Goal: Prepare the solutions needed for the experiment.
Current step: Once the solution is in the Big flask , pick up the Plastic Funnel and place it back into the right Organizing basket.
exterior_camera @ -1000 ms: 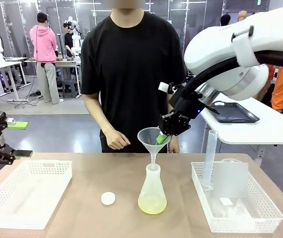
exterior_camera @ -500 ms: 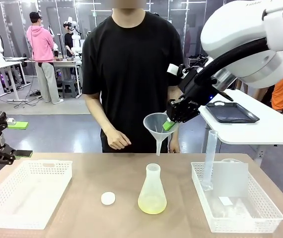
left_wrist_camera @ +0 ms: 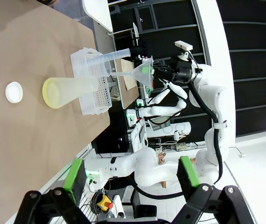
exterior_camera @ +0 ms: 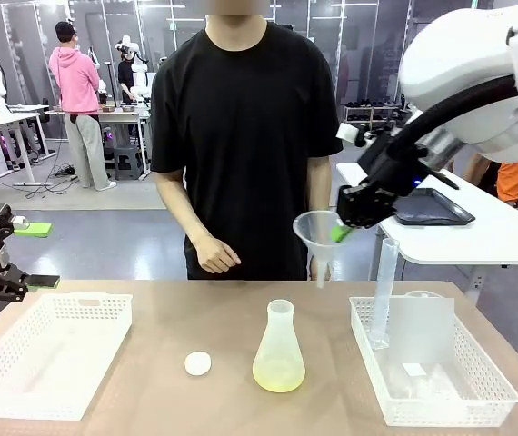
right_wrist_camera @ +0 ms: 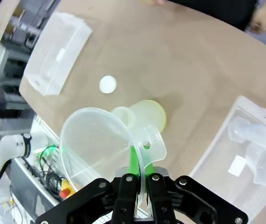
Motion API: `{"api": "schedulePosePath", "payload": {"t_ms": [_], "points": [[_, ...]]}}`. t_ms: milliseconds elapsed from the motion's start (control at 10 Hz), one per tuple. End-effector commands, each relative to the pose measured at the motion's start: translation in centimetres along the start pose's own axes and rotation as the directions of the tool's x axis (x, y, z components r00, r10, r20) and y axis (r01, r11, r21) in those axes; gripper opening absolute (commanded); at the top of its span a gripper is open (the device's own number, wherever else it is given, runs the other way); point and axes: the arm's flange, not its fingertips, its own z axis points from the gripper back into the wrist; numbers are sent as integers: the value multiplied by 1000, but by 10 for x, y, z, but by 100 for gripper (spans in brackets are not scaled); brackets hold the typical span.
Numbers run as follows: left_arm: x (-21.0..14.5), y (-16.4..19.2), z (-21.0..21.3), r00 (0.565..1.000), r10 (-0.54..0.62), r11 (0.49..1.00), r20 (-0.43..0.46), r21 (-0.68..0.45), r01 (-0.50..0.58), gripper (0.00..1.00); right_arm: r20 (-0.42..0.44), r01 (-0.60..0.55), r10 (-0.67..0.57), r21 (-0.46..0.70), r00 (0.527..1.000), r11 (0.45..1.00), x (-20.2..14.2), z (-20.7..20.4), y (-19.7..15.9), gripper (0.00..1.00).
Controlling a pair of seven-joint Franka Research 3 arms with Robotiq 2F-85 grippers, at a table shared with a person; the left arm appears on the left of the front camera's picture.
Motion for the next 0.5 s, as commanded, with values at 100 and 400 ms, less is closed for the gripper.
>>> {"api": "schedulePosePath", "payload": {"t_ms": [100, 400], "points": [[1, -1, -1, 1000, -3, 1000, -1, -18, 3, 100, 27, 141, -139, -74, 990, 987, -35, 35, -52, 0], [1, -1, -1, 1000, -3, 1000, -1, -18, 3, 100, 34, 230, -228, -56, 973, 972, -61, 54, -101, 0]]}}
